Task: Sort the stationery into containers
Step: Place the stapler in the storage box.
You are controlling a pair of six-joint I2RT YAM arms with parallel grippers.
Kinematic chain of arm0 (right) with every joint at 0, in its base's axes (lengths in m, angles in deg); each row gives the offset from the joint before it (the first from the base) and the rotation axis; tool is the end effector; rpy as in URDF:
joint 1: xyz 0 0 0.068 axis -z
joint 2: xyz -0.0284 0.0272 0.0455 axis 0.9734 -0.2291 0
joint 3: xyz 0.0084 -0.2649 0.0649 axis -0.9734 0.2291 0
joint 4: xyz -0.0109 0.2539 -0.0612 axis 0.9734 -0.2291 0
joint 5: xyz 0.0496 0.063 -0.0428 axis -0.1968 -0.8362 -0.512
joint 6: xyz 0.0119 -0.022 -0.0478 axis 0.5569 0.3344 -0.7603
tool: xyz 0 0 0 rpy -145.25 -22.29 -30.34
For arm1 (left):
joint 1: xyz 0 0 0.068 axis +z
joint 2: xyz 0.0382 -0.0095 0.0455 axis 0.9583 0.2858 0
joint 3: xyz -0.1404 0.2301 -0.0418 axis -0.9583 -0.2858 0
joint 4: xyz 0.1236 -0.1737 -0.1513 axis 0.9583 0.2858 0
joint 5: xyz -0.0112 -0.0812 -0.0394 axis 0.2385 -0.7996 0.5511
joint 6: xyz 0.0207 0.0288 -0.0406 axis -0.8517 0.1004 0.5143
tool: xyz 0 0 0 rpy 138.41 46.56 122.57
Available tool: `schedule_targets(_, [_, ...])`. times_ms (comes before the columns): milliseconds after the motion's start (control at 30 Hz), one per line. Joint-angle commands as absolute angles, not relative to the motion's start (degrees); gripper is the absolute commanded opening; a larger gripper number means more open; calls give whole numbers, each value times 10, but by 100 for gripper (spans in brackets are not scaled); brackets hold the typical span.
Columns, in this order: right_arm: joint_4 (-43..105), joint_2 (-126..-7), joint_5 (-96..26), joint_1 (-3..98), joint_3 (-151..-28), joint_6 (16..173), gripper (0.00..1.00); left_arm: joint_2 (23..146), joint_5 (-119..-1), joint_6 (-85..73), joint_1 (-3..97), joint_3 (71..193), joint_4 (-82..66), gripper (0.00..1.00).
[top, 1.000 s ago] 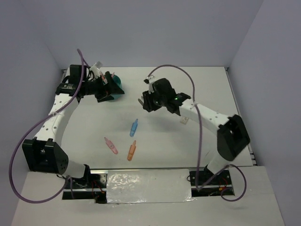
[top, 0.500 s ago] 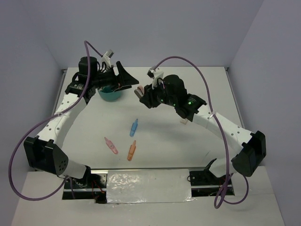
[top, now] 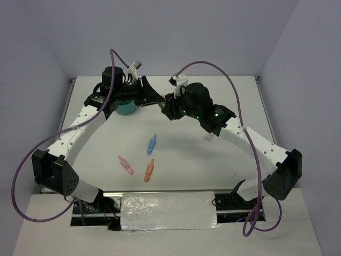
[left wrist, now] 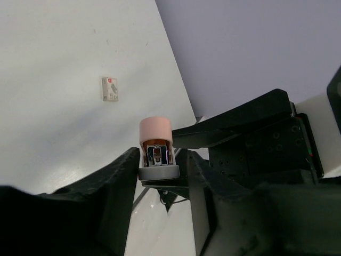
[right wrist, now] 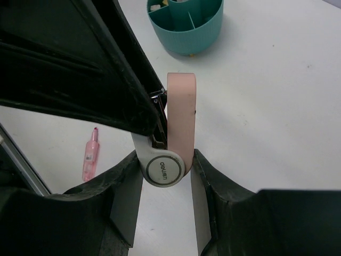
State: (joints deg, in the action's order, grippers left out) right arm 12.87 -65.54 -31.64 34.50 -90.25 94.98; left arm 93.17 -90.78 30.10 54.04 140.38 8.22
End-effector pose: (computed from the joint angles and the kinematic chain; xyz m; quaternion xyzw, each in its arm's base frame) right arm 0.2373 0.2187 0.3796 -0.2669 0.7827 0.2606 0.4982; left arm 0.3113 -0.1330 0.3907 0.0023 0.7859 -0.5320 0.3152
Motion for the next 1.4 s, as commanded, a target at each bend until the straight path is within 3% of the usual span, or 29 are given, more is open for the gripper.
schedule_targets(0, [132, -642, -298, 337, -927, 957, 11, 932, -894, 288, 536, 1427, 82, 48])
schedule_targets(67, [128, -641, -294, 333, -929, 956, 11, 937, -890, 284, 535, 1431, 88, 41])
schedule_targets(167, [125, -639, -287, 326, -927, 956, 11, 945, -876, 272, 535, 1448, 106, 23])
schedule_targets(200, [123, -640, -286, 326, -926, 957, 11, 946, -875, 268, 535, 1460, 119, 9])
schedule_targets(267, [121, -639, -284, 325, -925, 964, 15, 953, -869, 254, 535, 1472, 131, 0])
schedule_targets(333, [123, -635, -288, 325, -916, 973, 42, 960, -868, 226, 536, 1488, 141, 0])
schedule_targets(367, [127, -631, -291, 327, -913, 975, 71, 961, -867, 213, 538, 1500, 142, 0])
schedule_targets(433, [117, -627, -290, 340, -910, 988, 98, 962, -854, 157, 545, 1516, 144, 0])
schedule_targets(533, [101, -611, -326, 389, -888, 1016, 99, 965, -866, 90, 578, 1518, 108, 0])
schedule_targets(733, [58, -517, -364, 435, -843, 997, 99, 1012, -999, 40, 717, 1504, -29, 0])
schedule_targets(833, [19, -489, -393, 435, -824, 985, 99, 1064, -1082, 120, 785, 1509, -201, 0])
schedule_targets(867, [6, -466, -394, 435, -815, 984, 100, 1079, -1106, 148, 794, 1509, -331, 0])
schedule_targets(967, [-7, -419, -402, 435, -777, 988, 100, 1136, -1129, 187, 816, 1538, -445, 0])
schedule_targets(1100, [-17, -372, -440, 436, -722, 1017, 100, 1219, -1143, 83, 833, 1620, -396, 0])
schedule_targets(1233, [-36, -337, -467, 434, -695, 1041, 100, 1251, -1141, 144, 857, 1605, -586, 0])
schedule_targets(1367, [-83, -324, -487, 434, -698, 1036, 100, 1315, -1130, 46, 859, 1715, -441, 0])
